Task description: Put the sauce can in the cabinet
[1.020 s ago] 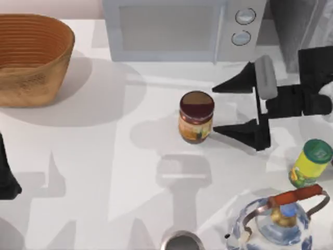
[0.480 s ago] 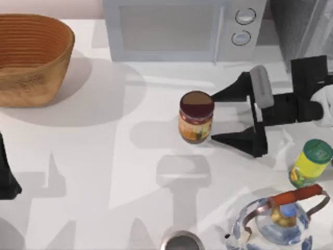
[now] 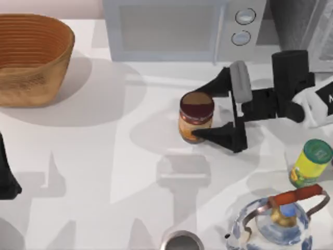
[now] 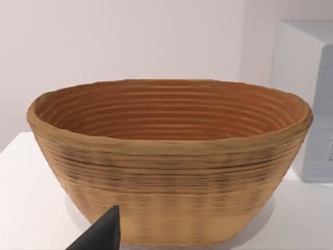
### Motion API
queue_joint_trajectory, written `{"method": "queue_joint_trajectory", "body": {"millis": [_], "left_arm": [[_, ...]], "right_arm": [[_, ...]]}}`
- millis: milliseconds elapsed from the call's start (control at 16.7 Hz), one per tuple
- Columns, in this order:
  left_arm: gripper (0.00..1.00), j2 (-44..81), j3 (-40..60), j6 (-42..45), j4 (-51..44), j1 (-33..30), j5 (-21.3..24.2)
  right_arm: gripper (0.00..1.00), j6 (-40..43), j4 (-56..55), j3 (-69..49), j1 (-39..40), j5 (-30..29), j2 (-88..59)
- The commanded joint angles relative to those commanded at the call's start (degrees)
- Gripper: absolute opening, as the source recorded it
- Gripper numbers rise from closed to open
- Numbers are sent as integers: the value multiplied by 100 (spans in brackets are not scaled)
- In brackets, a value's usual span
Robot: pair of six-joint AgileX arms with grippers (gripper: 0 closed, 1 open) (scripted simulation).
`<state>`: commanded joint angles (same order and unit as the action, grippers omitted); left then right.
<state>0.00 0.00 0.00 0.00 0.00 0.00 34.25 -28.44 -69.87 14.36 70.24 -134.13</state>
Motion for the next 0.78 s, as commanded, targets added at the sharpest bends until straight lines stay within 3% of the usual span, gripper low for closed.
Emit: {"method": "queue_joint_trajectory", "body": {"millis": [300,600,780], "left_arm": [[100,0,0,0,0,0,0],[100,0,0,0,0,0,0],[100,0,0,0,0,0,0]], "right_arm": [[100,-496,-788,18,294,-247,-308],[100,-520,-866,36,305,-261,-349],[77,-520,-866,36,305,-261,-349]]}}
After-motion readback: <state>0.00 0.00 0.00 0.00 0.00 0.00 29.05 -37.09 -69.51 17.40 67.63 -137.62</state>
